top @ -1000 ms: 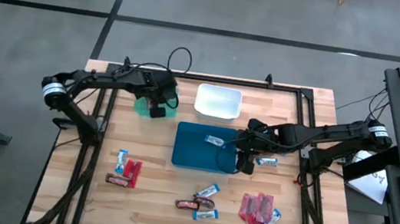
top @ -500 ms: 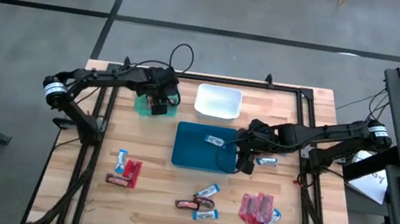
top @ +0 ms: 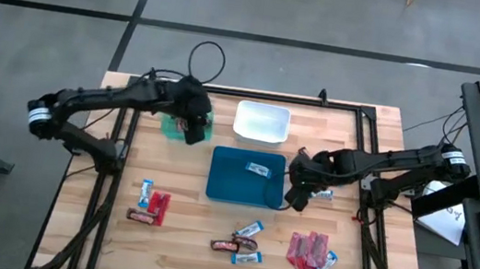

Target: Sort candy

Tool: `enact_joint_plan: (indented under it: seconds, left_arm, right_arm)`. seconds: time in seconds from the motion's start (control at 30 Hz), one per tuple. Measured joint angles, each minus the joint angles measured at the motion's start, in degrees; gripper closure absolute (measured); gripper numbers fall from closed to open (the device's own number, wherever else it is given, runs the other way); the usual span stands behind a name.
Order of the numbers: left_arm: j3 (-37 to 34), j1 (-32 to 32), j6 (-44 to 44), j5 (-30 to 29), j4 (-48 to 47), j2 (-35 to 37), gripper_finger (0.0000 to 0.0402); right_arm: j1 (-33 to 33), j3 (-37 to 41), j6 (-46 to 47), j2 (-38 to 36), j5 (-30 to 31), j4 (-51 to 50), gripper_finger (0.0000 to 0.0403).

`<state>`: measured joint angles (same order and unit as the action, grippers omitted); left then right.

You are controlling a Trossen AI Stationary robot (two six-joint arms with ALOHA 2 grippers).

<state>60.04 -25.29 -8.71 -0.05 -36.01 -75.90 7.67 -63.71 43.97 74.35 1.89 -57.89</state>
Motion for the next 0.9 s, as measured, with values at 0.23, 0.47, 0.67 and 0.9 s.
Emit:
enact_joint_plan:
  seconds: [0.23,0.47,0.67,0.9]
  left_arm:
    - [-5.8,8.8,3.9,0.7,13.6,9.1,0.0309]
    - [-9.9,15.8,3.9,0.8,26.7,14.2,0.0309]
    - [-10.5,17.3,3.6,0.8,30.0,14.4,0.0309]
    - [-10.4,17.3,1.7,0.7,30.8,13.4,0.0309]
  right_arm:
    - [5.1,1.6,15.4,0.0,-5.7,-0.4,0.0202]
    - [14.1,2.1,31.7,0.9,-7.1,-0.6,0.0202]
    - [21.5,2.1,44.4,4.0,-9.8,-0.6,0.0202]
    - [26.8,2.1,51.4,7.9,-11.1,-0.6,0.0202]
